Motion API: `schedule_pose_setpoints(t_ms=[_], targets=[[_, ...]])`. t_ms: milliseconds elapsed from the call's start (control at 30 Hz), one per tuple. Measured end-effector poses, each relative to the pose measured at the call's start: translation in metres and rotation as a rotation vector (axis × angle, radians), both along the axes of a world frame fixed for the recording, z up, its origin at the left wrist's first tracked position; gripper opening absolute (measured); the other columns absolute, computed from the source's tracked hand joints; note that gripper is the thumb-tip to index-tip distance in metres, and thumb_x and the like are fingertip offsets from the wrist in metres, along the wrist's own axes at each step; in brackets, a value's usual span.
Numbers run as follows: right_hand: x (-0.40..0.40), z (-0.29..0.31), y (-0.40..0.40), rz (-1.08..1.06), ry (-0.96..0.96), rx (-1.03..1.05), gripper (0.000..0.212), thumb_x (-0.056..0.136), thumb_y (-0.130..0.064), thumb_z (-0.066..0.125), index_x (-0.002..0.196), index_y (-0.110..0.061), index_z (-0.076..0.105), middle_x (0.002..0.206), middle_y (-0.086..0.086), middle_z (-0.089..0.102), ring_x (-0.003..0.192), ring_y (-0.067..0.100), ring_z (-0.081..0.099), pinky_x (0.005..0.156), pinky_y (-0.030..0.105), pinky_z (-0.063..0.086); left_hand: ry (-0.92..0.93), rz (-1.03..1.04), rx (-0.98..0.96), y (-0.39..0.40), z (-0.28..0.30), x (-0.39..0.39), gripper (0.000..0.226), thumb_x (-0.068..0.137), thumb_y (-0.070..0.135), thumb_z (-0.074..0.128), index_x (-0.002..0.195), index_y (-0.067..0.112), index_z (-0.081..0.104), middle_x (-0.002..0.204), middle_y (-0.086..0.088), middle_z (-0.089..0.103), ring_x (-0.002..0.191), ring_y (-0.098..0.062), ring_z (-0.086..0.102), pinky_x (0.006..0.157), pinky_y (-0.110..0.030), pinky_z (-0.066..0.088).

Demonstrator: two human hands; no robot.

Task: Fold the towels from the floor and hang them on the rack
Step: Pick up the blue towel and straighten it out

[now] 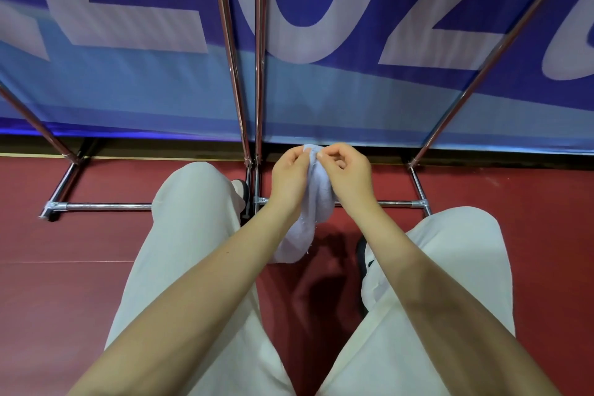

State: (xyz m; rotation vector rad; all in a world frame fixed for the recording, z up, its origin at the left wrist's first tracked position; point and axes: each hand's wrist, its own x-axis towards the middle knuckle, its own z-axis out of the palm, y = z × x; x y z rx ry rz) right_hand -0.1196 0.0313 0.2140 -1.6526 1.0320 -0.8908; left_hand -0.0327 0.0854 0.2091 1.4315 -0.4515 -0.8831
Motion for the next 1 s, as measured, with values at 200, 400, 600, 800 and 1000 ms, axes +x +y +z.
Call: schedule_pose_setpoints(t_ms=[200, 400, 600, 800, 1000], targets=[[-0.001, 0.002, -0.002, -0.082, -0.063, 0.072, 0.016, 0.086, -0.012, 0.066, 0.073, -0.019, 0.061, 0.071, -0.009, 0.063, 0.064, -0.003, 0.057, 0.063, 0.011, 0.045, -0.069, -0.104, -0.033, 0.002, 0.007, 0.0, 0.028, 0.097, 0.014, 0.044, 0.102, 0.006, 0.071, 0.094, 0.001, 0.069, 0.076, 0.006, 0.058, 0.065, -0.006, 0.043], [-0.006, 0.006, -0.003, -0.047, -0.062, 0.214, 0.01, 0.087, -0.011, 0.063, 0.078, -0.015, 0.062, 0.074, -0.005, 0.066, 0.067, 0.003, 0.062, 0.06, 0.016, 0.048, -0.175, -0.157, -0.008, 0.004, -0.003, 0.005, 0.017, 0.094, 0.022, 0.058, 0.099, 0.013, 0.071, 0.089, 0.003, 0.07, 0.082, -0.003, 0.06, 0.072, -0.01, 0.045], [-0.01, 0.004, 0.0, 0.122, -0.016, 0.172, 0.004, 0.091, -0.009, 0.059, 0.088, -0.01, 0.062, 0.075, -0.005, 0.059, 0.065, -0.004, 0.053, 0.062, 0.01, 0.043, -0.235, -0.056, -0.029, 0.008, -0.005, 0.017, 0.018, 0.095, 0.017, 0.056, 0.078, 0.016, 0.064, 0.071, 0.011, 0.059, 0.061, 0.01, 0.051, 0.06, -0.004, 0.039], [-0.018, -0.016, 0.002, 0.307, 0.345, -0.038, 0.009, 0.086, -0.019, 0.065, 0.079, -0.018, 0.059, 0.066, -0.008, 0.054, 0.058, 0.004, 0.044, 0.06, 0.023, 0.04, -0.294, 0.057, -0.024, 0.013, -0.001, 0.044, 0.016, 0.095, 0.018, 0.056, 0.084, 0.012, 0.066, 0.072, 0.011, 0.059, 0.06, 0.012, 0.05, 0.06, -0.004, 0.037], [-0.029, -0.013, -0.003, 0.209, 0.374, -0.2, 0.006, 0.085, -0.025, 0.066, 0.083, -0.026, 0.061, 0.07, -0.005, 0.06, 0.065, 0.008, 0.05, 0.064, 0.024, 0.041, -0.419, 0.039, 0.004, 0.022, -0.006, 0.055, 0.016, 0.095, 0.022, 0.055, 0.097, 0.014, 0.069, 0.089, 0.011, 0.068, 0.078, 0.01, 0.057, 0.071, -0.005, 0.041]])
